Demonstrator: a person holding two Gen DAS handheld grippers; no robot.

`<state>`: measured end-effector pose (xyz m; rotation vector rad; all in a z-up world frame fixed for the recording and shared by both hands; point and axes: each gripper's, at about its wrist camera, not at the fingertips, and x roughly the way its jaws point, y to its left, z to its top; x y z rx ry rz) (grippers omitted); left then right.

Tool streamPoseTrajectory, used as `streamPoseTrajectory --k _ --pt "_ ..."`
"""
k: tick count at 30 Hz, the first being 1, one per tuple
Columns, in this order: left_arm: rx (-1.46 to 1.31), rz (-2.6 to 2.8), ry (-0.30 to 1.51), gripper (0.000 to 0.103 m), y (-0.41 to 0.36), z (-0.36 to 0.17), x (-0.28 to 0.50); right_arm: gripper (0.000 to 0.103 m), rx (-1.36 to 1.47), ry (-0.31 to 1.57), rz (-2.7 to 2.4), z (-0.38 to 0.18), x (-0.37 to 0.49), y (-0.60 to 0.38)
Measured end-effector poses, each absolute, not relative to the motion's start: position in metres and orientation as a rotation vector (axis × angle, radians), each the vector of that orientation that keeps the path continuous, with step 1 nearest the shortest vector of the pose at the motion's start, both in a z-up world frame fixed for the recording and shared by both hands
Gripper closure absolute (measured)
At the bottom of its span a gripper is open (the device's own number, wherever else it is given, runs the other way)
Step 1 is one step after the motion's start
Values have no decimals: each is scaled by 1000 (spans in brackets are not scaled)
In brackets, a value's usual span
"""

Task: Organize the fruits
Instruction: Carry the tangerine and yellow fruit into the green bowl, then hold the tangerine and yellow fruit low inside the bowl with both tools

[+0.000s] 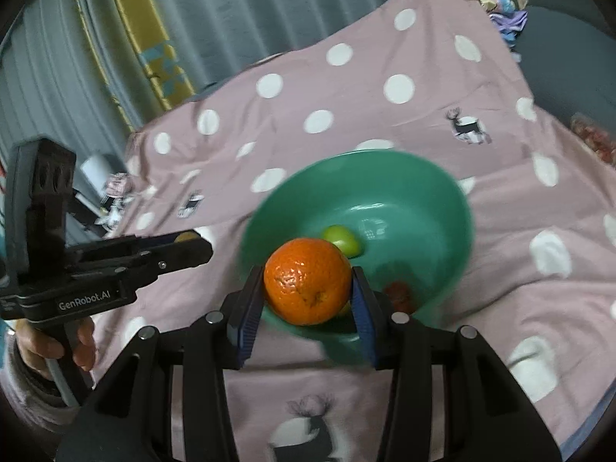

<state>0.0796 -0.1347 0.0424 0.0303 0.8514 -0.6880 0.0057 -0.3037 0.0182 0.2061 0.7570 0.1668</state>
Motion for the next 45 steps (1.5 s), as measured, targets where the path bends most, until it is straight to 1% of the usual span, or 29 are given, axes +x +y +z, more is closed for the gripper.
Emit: streamPoseTrajectory --k 6,12,45 --pt "91 -700 909 75 -177 23 99 58 149 789 119 7 24 -316" --pt "142 -692 930 75 -194 8 109 58 72 806 85 2 39 -320" --pt "267 -614 1020 75 -218 -7 131 58 -49 884 26 -6 59 -311"
